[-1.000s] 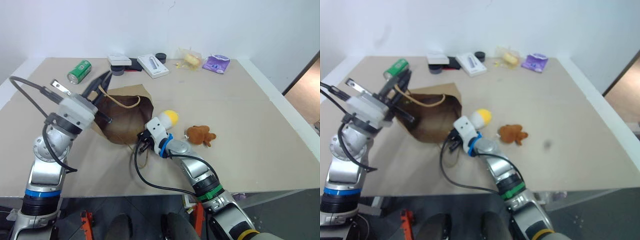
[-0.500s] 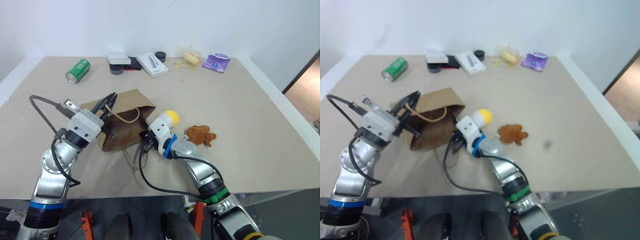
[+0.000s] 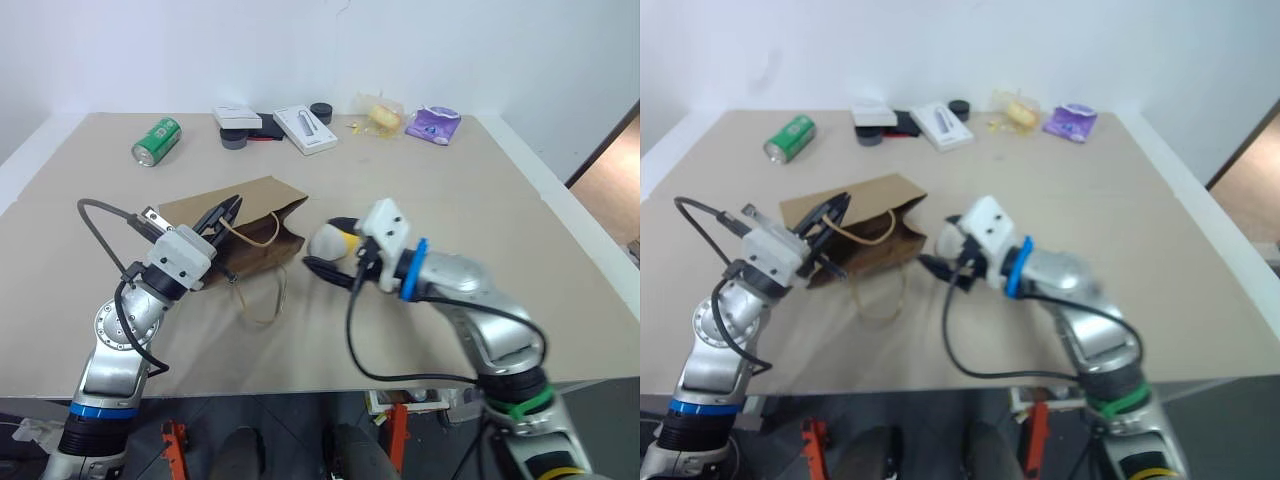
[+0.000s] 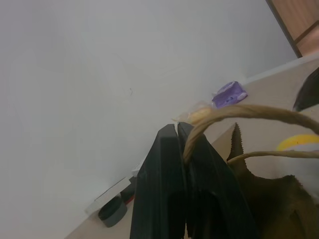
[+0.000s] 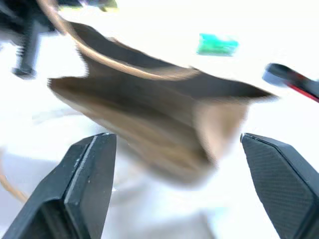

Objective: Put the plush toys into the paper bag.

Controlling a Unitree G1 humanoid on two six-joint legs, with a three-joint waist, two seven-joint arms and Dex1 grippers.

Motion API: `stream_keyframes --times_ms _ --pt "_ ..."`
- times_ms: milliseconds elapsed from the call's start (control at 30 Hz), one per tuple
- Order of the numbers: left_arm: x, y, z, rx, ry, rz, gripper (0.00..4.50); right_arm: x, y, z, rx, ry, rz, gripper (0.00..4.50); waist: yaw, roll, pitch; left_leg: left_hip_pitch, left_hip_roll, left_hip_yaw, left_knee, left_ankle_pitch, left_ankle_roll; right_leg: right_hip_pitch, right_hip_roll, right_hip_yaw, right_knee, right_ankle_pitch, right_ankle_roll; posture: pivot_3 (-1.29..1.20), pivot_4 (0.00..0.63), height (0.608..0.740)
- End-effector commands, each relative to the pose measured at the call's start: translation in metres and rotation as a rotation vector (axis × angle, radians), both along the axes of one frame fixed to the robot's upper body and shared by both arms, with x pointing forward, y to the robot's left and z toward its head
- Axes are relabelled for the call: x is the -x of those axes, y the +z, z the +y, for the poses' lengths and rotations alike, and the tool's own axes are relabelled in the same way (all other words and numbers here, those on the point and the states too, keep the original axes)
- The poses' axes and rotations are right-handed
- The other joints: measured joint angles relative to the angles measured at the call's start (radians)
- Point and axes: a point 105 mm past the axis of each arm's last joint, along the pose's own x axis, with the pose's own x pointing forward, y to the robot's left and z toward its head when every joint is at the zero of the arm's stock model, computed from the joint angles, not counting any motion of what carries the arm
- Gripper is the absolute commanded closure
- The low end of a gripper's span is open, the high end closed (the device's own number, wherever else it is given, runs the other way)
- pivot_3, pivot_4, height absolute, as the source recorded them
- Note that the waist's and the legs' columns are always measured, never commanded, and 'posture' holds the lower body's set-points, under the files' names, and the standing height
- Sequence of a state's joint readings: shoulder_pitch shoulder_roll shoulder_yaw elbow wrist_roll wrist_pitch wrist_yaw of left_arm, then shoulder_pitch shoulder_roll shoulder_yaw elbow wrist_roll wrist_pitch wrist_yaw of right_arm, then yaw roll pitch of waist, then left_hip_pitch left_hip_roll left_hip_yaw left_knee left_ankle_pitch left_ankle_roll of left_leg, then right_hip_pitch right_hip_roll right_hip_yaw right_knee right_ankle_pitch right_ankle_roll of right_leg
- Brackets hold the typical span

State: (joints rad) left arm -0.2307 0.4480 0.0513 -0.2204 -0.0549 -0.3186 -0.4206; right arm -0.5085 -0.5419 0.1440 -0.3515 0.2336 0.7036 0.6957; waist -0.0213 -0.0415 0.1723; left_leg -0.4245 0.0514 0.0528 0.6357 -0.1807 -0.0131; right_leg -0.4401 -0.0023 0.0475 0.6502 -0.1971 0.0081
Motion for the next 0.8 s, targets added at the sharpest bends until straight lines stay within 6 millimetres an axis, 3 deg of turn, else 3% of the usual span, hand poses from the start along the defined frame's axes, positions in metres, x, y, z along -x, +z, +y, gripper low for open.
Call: stream_keyframes --times_ms 33,200,300,333,367,433,467,567,667,800 --pt "0.004 0.012 -0.002 0.012 -0.011 -0.049 4.5 -0.007 -0.009 -0.049 0.114 -0.182 0.072 0.06 0.0 0.0 0.0 0.0 0.0 0.0 0.0 0.0 0.0 0.0 0.0 0.0 0.0 0.0 0.0 0.0 0.15 0.74" --pt "0.003 0.02 0.0 0.025 -0.018 -0.071 4.5 -0.01 -0.033 -0.083 0.199 -0.327 0.166 0.06 -0.006 -0.001 0.0 0.0 0.0 0.001 -0.001 -0.001 0.0 -0.001 0.0 0.001 -0.001 0.0 0.0 0.0 0.15 0.74" --pt "-0.001 0.024 0.002 0.036 -0.012 -0.074 4.5 -0.017 -0.041 -0.087 0.207 -0.366 0.179 0.06 -0.006 0.0 0.0 0.0 0.0 0.0 -0.001 -0.001 0.0 0.0 0.002 0.001 -0.001 0.0 0.0 0.0 0.15 0.74" --pt "-0.001 0.025 0.002 0.038 -0.014 -0.074 4.5 -0.018 -0.042 -0.087 0.201 -0.368 0.18 0.53 -0.006 -0.001 0.0 0.0 0.0 -0.001 -0.001 -0.001 0.0 0.0 0.002 0.001 -0.001 0.0 0.001 0.0 0.15 0.74" --pt "-0.002 0.025 0.002 0.039 -0.015 -0.073 4.5 -0.018 -0.042 -0.086 0.195 -0.364 0.181 0.72 -0.006 -0.001 0.0 0.0 0.0 -0.001 -0.001 -0.001 0.0 0.0 0.002 0.001 -0.001 0.0 0.001 0.0 0.15 0.74" --pt "-0.002 0.025 0.002 0.041 -0.017 -0.072 4.5 -0.019 -0.042 -0.083 0.175 -0.359 0.184 1.85 -0.006 -0.001 0.0 0.0 0.0 0.0 -0.001 -0.001 0.0 0.0 0.002 0.002 -0.001 0.0 0.001 0.0 0.15 0.74" --pt "-0.002 0.025 0.002 0.041 -0.017 -0.072 4.5 -0.019 -0.044 -0.083 0.175 -0.356 0.186 2.11 -0.006 -0.001 0.0 0.0 0.0 0.0 0.0 -0.001 0.0 0.0 0.002 0.002 -0.001 0.0 0.001 0.0 0.15 0.74" --pt "-0.003 0.026 0.005 0.051 -0.004 -0.07 4.5 -0.017 -0.044 -0.083 0.168 -0.346 0.189 3.48 -0.006 -0.001 0.0 0.0 -0.001 0.0 0.0 -0.001 0.0 0.001 0.002 0.002 -0.002 0.001 0.002 0.0 0.15 0.74" --pt "-0.004 0.025 0.007 0.065 0.001 -0.057 4.5 -0.013 -0.025 -0.076 0.088 -0.283 0.155 4.41 -0.006 -0.001 0.0 0.0 -0.001 0.0 0.0 -0.001 0.001 0.001 0.002 0.002 -0.002 0.001 0.002 0.0 0.15 0.74" --pt "-0.005 0.026 0.009 0.079 0.008 -0.046 4.5 0.025 0.045 -0.032 -0.217 0.071 0.096 4.49 -0.007 0.0 0.002 0.0 0.0 0.0 0.0 -0.001 0.001 0.0 0.003 0.003 -0.002 0.001 0.003 0.0 0.15 0.74"
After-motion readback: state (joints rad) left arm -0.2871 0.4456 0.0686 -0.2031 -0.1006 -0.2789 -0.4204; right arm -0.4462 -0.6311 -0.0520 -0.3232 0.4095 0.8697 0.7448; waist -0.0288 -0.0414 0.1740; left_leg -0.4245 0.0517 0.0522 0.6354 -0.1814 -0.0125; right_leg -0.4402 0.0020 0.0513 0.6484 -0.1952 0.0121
